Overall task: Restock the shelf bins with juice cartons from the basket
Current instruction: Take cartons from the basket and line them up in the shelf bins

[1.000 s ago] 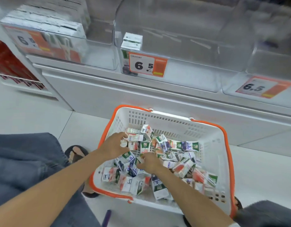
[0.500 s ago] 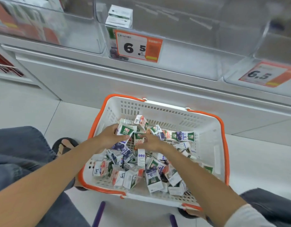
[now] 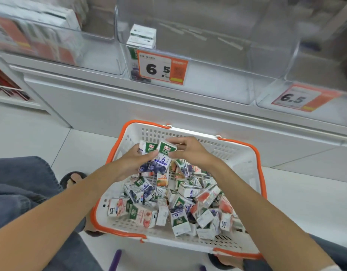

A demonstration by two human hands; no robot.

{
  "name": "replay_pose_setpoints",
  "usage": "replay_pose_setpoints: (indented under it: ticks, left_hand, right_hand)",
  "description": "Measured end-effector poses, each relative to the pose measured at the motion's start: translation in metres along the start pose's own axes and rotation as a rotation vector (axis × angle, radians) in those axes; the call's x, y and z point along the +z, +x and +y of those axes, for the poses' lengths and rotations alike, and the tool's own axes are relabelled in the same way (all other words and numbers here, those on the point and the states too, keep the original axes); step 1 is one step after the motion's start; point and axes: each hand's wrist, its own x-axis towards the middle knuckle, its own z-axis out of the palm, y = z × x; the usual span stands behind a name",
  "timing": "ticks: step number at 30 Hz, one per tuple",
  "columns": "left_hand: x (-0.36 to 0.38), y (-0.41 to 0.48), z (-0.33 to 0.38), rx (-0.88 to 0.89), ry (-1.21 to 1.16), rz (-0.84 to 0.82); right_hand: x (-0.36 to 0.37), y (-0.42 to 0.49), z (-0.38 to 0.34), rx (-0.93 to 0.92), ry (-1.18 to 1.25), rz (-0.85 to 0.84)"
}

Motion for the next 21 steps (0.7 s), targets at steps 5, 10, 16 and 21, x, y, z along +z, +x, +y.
replay_pose_setpoints:
  ticks: [5, 10, 16, 21]
  left_hand:
    - [0.01, -0.021, 0.044, 0.181, 0.029, -0.17]
    - [0.01, -0.049, 0.094, 0.342, -0.004, -0.182]
    - [-0.001, -0.076, 0.157, 0.557, 0.057, -0.181]
    - [-0.028, -0.081, 0.203, 0.842, 0.379, 0.178]
  right_hand:
    - [-0.019, -0.024, -0.059, -0.176, 0.077, 0.019]
    - [-0.03, -0.044, -0.103, -0.185, 0.124, -0.13]
    - [-0.05, -0.057, -0.174, -0.355, 0.052, -0.113]
    - [-0.072, -0.047, -0.224, -0.495, 0.075, 0.196]
